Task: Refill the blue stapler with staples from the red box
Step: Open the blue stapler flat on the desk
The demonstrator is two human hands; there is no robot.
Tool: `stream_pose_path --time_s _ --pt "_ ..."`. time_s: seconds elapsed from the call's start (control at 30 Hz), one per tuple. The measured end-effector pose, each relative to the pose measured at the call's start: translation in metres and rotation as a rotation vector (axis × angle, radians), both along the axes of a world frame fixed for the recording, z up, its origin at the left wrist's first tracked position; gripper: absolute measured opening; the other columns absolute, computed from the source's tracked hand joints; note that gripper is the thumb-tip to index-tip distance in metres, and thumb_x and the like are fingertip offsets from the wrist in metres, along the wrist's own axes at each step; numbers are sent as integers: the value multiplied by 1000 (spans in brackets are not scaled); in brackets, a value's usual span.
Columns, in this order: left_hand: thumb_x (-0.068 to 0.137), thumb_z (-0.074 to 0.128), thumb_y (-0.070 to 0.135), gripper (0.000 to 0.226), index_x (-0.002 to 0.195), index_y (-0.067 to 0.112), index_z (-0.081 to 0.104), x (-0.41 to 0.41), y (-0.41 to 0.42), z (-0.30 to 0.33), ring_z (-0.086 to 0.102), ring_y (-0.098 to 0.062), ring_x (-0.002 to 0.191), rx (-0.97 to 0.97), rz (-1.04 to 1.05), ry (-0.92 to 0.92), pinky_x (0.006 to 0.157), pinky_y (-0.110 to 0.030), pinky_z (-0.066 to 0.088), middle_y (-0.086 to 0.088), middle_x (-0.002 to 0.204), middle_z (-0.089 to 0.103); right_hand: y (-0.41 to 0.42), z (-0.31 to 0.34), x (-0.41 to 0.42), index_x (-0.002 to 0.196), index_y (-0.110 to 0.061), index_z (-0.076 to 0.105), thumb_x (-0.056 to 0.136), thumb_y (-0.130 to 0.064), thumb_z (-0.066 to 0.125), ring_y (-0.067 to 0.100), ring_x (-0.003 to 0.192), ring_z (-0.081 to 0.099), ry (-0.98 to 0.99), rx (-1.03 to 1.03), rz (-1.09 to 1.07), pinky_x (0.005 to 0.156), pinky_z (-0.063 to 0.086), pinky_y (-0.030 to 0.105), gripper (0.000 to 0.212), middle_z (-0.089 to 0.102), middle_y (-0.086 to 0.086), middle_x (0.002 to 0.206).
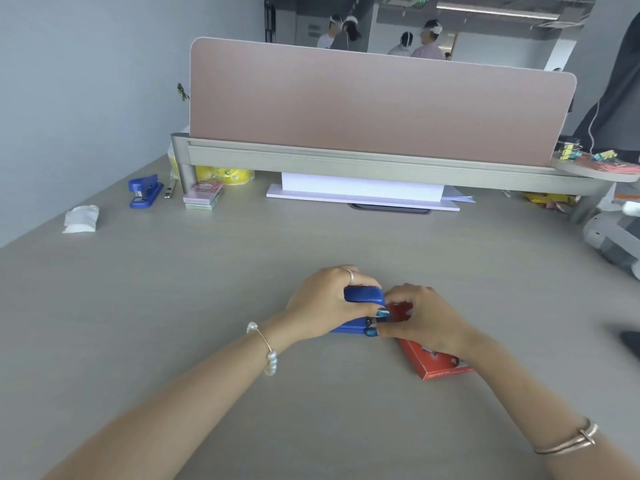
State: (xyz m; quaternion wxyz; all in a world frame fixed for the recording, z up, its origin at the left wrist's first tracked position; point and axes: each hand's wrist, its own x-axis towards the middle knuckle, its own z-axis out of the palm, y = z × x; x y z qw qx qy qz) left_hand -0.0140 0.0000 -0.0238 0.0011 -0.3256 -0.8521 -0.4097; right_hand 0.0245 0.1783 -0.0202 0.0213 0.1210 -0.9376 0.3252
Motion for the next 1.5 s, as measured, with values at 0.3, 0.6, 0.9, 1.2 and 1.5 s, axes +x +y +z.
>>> stream_pose_path --time_s 0.3,0.6,0.9,1.2,1.5 --pt "64 76 29 22 82 39 70 -4 -6 7 64 -2 82 386 14 -138 75 -19 50 20 82 69 0 2 0 68 -51 58 65 -32 80 0 84 51 43 31 30 66 37 4 30 63 -13 78" --pt "61 79 21 29 87 29 68 -12 -49 34 63 -3 74 500 -39 -145 70 -15 50 15 77 72 3 -1 -2 80 -29 69 66 -32 79 -2 78 54 18 46 11 65 37 6 18 61 -17 78" --pt "50 77 27 37 85 22 64 -22 -98 36 67 -4 74 509 -42 -177 65 -18 54 12 78 73 0 2 0 67 -48 58 66 -31 79 -12 76 50 12 18 21 66 37 2 28 59 -18 75" --pt "50 86 24 34 80 24 72 -30 -152 29 67 -5 73 273 -14 -241 64 -12 50 9 78 73 2 -1 -1 79 -37 67 67 -36 78 0 80 54 -11 38 4 68 38 14 16 61 -18 79" --pt "46 79 30 38 83 26 74 -34 -164 15 65 -10 74 -25 0 -327 67 -16 51 3 80 73 0 1 0 78 -39 66 68 -33 78 -1 82 54 -15 41 6 70 38 8 17 61 -19 82"
